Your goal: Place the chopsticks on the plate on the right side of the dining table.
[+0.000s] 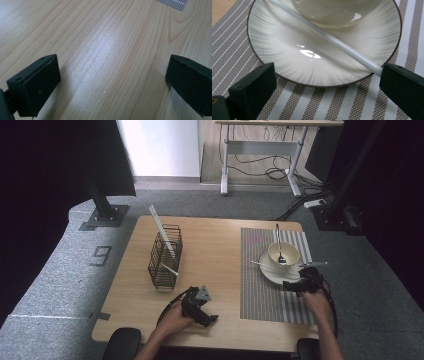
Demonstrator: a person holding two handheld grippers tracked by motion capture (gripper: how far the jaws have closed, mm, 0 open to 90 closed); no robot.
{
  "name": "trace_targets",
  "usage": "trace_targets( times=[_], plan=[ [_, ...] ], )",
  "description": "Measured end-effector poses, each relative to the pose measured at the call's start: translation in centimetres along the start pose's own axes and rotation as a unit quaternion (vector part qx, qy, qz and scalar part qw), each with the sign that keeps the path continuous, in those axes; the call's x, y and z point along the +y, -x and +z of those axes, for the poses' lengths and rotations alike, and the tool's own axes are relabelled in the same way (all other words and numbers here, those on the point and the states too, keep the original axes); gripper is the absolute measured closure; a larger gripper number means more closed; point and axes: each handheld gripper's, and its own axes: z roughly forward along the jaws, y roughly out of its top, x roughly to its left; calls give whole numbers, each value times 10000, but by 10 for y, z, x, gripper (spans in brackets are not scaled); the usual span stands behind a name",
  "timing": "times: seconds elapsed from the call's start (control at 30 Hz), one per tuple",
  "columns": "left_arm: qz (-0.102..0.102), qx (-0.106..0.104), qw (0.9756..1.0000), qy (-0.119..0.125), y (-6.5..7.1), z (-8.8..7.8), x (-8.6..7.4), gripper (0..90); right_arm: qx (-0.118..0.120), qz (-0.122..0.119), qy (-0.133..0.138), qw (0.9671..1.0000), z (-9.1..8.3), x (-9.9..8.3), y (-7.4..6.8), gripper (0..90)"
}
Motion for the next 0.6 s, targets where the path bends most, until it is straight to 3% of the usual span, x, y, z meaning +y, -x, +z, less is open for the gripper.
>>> trace_targets(
  times=[0.23, 0.6],
  plan=[
    [3, 0, 10000, 1, 0, 0, 0, 0, -157, 46, -22, 9999, 3, 4, 3, 6],
    [0, 0, 10000, 1, 0, 0, 0, 0, -452, -107, -67, 9989, 10, 7, 1, 6]
  ],
)
